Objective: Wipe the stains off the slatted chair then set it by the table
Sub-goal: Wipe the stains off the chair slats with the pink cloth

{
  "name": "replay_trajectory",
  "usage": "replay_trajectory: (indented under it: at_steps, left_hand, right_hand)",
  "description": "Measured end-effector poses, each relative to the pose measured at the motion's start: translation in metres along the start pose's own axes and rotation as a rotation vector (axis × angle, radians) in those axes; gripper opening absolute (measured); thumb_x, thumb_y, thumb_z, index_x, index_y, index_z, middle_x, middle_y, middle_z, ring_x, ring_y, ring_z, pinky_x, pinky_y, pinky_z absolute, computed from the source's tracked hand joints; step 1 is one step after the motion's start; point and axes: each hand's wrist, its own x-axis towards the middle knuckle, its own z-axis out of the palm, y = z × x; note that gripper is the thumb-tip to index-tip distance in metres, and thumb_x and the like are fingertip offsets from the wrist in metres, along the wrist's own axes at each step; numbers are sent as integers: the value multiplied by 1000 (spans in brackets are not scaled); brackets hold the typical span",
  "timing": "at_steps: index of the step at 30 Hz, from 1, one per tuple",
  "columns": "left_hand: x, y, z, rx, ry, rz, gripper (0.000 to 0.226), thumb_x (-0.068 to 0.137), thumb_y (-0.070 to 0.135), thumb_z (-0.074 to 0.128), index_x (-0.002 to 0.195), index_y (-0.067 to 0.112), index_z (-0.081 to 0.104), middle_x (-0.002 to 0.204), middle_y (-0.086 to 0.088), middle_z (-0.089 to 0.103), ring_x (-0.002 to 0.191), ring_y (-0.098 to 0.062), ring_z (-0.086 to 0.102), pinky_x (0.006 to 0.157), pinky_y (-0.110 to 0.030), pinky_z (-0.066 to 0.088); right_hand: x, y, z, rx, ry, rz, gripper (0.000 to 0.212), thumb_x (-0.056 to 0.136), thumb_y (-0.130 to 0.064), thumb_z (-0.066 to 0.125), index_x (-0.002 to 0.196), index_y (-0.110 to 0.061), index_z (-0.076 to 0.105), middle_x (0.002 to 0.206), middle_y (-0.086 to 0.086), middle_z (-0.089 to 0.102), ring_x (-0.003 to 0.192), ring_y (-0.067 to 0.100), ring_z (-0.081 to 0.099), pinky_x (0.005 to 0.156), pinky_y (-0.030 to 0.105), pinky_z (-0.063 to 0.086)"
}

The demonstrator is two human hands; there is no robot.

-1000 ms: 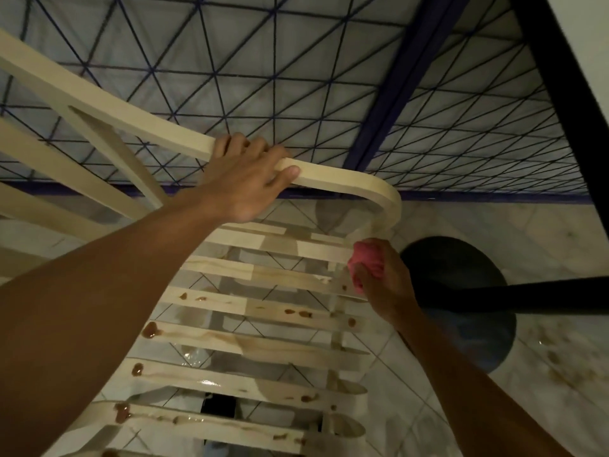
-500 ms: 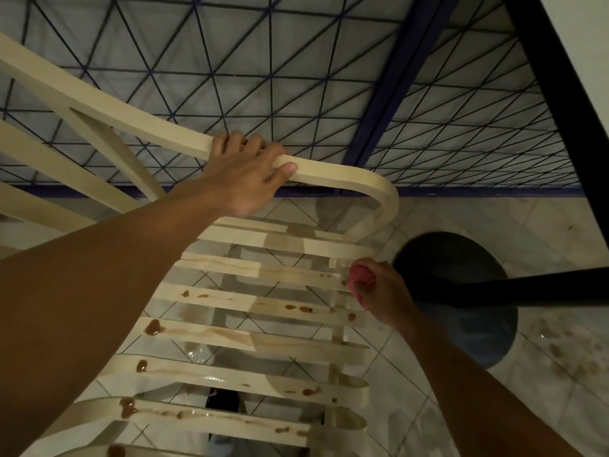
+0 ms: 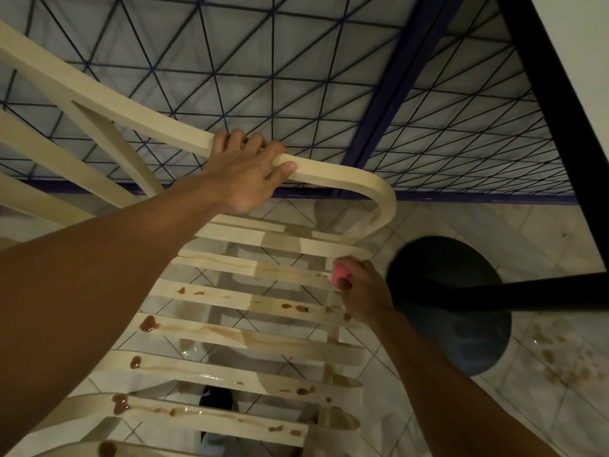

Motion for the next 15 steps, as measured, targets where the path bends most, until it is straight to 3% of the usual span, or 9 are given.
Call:
replay_trajectory:
  at_steps: [6, 15]
  left_hand:
    - [1, -1, 2, 9, 25, 11, 51, 101, 55, 16, 137, 28, 39, 111, 5, 34, 115, -28, 35, 107, -47, 17]
    - [3, -2, 1, -10, 6, 0, 51, 101, 57, 15, 137, 30, 39, 110, 6, 32, 118, -28, 34, 108, -46, 16]
  right_hand:
    - [1, -12, 4, -74, 8, -32, 32, 99, -21, 53, 130, -26, 58, 119, 10, 53, 109, 32, 55, 94, 47, 50]
    - [-2, -16, 13, -13, 46, -26, 40, 97, -34, 57, 137, -32, 53, 130, 6, 51, 120, 27, 48, 104, 46, 39]
